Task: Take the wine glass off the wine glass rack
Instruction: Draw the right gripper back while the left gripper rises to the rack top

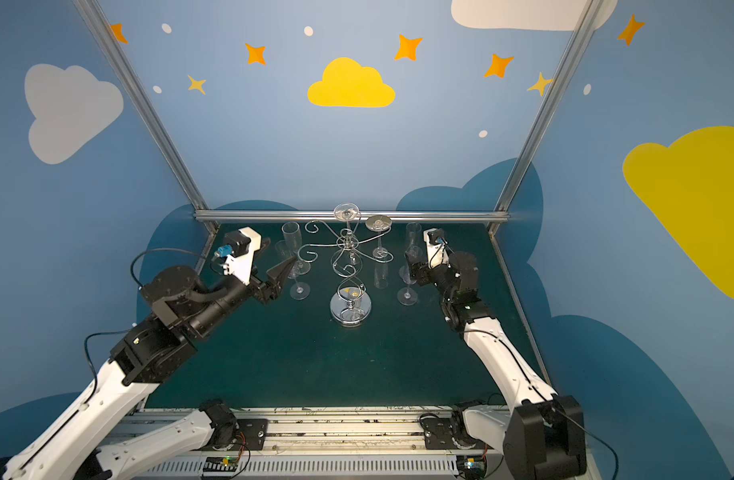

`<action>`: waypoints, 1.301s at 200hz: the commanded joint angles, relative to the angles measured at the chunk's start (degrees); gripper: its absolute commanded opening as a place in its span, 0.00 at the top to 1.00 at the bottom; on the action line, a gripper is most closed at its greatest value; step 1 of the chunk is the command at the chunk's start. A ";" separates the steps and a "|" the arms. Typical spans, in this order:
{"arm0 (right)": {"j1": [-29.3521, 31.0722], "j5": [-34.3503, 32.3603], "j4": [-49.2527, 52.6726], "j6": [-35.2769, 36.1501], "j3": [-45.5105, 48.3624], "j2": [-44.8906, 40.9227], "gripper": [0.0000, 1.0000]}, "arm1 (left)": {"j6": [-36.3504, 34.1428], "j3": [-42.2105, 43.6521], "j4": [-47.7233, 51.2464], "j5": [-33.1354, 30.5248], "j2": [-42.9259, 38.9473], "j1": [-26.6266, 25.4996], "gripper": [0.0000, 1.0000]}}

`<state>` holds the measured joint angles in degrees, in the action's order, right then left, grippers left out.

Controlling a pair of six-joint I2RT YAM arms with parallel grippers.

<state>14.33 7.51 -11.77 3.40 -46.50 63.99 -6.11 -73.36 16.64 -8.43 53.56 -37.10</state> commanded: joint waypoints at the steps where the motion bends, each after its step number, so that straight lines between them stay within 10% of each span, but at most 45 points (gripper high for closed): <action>1: -0.22 -0.92 3.42 -3.53 1.32 -5.24 0.19 | 1.65 -7.79 7.99 8.58 6.14 4.54 0.29; 130: 0.00 10.44 38.81 -17.08 -8.62 -21.59 0.19 | 19.27 -67.79 36.02 45.18 58.01 26.20 0.30; 260: 0.14 13.32 47.35 -18.80 -9.65 -23.18 0.19 | 25.90 -73.74 26.87 59.14 75.08 25.20 0.37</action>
<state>14.35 20.03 33.89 -14.85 -54.19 41.10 18.92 -145.47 45.34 46.94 126.50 -11.20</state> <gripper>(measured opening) 0.812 0.628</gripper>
